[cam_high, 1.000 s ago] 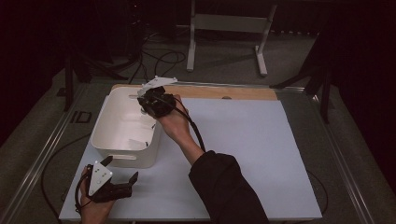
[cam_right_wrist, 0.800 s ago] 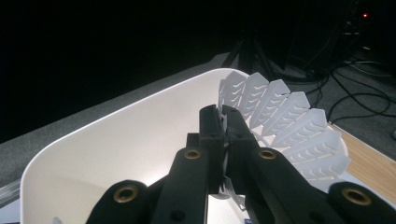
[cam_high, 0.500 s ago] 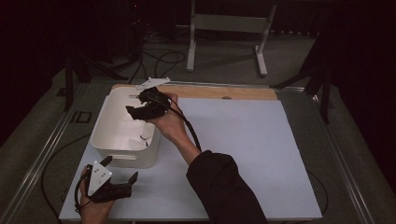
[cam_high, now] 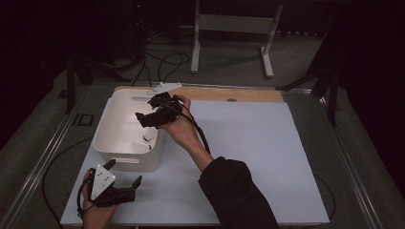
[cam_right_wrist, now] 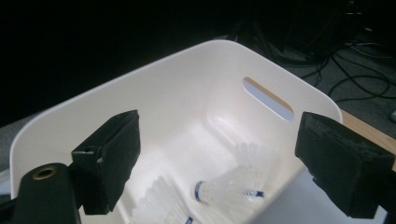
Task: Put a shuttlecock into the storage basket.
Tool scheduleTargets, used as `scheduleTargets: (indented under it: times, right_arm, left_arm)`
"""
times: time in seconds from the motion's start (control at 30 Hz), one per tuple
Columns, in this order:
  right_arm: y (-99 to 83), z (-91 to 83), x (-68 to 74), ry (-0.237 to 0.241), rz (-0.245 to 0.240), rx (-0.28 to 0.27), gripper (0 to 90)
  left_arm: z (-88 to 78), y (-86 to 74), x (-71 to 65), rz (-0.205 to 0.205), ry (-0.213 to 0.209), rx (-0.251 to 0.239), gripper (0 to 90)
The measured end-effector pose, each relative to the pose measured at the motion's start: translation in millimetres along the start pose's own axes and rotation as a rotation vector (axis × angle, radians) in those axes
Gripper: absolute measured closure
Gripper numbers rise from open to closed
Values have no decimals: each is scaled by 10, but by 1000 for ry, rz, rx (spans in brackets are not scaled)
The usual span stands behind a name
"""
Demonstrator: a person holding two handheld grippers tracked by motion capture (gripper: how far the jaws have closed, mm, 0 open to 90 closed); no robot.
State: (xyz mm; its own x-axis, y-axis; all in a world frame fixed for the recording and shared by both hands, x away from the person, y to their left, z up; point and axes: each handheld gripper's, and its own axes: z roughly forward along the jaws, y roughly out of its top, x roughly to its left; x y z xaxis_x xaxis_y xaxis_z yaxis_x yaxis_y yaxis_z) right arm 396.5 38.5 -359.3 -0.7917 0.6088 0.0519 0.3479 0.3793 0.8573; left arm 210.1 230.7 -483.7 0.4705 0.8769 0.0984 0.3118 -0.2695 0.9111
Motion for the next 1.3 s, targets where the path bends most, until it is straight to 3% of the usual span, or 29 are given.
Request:
scheduleTargets:
  times: [0.67,1.3]
  right_arm:
    - [-282,-373,-137,-43,-8,-11,89]
    - [-830,-991,-502,-121,62,-46,86]
  left_arm:
    - [1,4,-5,-1,4,-2,0]
    - [5,4,1,-13,10,2,0]
